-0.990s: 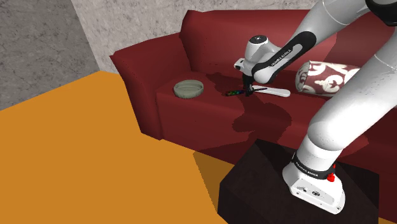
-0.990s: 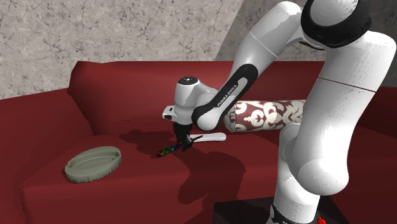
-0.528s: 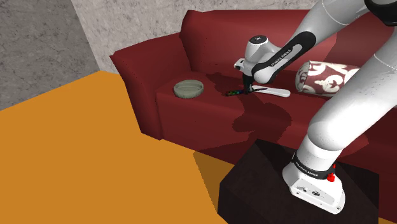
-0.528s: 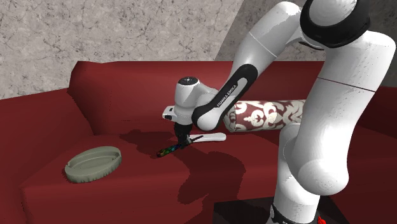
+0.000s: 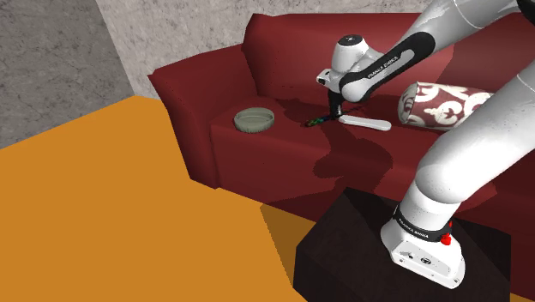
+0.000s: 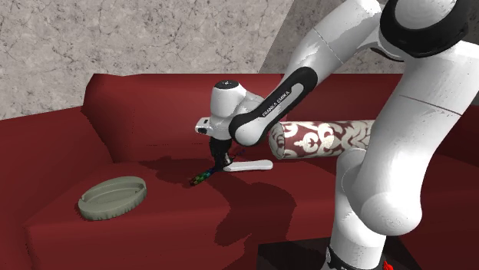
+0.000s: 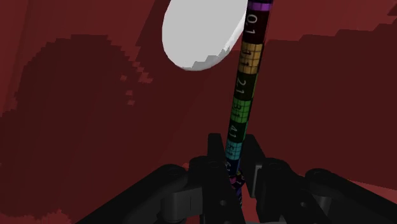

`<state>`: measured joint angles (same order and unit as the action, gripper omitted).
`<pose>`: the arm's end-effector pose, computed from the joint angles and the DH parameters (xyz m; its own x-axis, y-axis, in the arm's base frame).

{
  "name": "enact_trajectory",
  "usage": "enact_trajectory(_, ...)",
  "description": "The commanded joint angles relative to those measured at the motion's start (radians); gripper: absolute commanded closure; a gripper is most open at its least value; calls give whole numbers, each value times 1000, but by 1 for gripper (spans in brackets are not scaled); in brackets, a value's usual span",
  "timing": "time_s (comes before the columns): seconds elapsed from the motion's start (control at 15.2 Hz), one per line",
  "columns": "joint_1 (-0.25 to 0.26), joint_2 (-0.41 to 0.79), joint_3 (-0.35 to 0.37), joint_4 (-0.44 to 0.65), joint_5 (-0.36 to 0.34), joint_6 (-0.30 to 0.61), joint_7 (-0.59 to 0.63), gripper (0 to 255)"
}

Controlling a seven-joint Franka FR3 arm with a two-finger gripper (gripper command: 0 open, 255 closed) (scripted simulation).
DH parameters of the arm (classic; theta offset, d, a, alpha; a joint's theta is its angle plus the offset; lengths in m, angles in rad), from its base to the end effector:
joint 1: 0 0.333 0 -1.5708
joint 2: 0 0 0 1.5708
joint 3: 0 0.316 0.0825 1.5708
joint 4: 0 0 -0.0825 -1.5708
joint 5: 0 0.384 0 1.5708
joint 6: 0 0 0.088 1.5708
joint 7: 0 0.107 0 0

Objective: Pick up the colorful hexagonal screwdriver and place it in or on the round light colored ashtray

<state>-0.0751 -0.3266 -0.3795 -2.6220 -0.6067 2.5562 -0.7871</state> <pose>0.3919 -0.1792 0.3747 0.7037 0.7040 -0.0959 0.6851 -0.6366 0.3542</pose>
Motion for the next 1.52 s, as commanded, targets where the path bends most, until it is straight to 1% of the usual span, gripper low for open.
enact_trajectory(0.0, 5, -24, 3, 10, 13, -34, -13, 255)
enact_trajectory(0.79, 29, -124, 24, 96, 74, -215, -78, 255)
enact_trajectory(1.12, 89, 27, 74, 225, 127, -218, -10, 255)
enact_trajectory(1.45, 137, 181, 115, 380, 177, -240, 39, 255)
